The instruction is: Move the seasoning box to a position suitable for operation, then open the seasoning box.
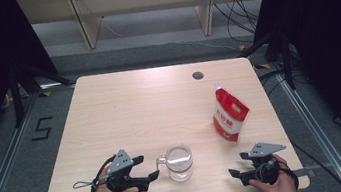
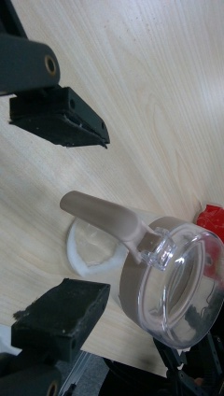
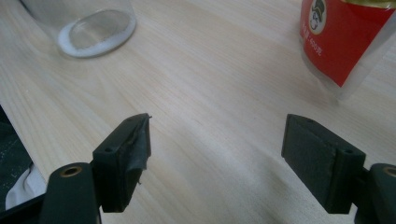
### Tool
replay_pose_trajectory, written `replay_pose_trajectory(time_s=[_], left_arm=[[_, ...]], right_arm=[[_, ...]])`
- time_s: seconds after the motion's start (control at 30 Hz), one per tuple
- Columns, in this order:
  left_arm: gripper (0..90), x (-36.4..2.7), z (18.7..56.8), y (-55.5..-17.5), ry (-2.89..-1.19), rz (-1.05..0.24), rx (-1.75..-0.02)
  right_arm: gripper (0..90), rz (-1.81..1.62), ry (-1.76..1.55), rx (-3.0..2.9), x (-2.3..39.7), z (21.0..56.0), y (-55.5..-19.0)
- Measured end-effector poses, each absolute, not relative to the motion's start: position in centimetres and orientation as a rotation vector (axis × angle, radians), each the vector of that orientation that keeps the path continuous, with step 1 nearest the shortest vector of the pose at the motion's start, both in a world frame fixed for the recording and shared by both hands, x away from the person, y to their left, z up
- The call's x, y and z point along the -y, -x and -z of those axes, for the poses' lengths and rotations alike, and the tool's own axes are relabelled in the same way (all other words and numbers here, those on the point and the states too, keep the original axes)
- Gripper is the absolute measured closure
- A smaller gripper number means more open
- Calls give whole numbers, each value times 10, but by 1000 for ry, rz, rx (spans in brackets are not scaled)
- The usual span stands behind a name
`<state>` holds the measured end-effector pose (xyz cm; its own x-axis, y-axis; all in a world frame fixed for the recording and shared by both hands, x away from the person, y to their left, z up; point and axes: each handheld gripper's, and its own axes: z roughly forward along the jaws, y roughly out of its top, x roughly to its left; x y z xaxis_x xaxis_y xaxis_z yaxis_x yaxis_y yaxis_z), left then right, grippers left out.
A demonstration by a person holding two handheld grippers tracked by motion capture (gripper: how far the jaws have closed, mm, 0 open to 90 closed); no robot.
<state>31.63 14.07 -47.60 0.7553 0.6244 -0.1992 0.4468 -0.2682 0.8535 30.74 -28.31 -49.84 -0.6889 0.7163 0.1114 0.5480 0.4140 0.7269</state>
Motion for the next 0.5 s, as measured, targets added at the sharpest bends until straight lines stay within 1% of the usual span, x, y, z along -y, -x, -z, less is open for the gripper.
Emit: replay_pose_trajectory(time_s=[0.37,0.5], left_arm=[[228,-139,467,-317,-1916,-207,-814],[248,-138,464,-316,-1920,-200,-820]], right_arm=[[248,-1140,-1131,-2468,286,498,-305],[248,-1126,-1154,-2433,285,498,-303]])
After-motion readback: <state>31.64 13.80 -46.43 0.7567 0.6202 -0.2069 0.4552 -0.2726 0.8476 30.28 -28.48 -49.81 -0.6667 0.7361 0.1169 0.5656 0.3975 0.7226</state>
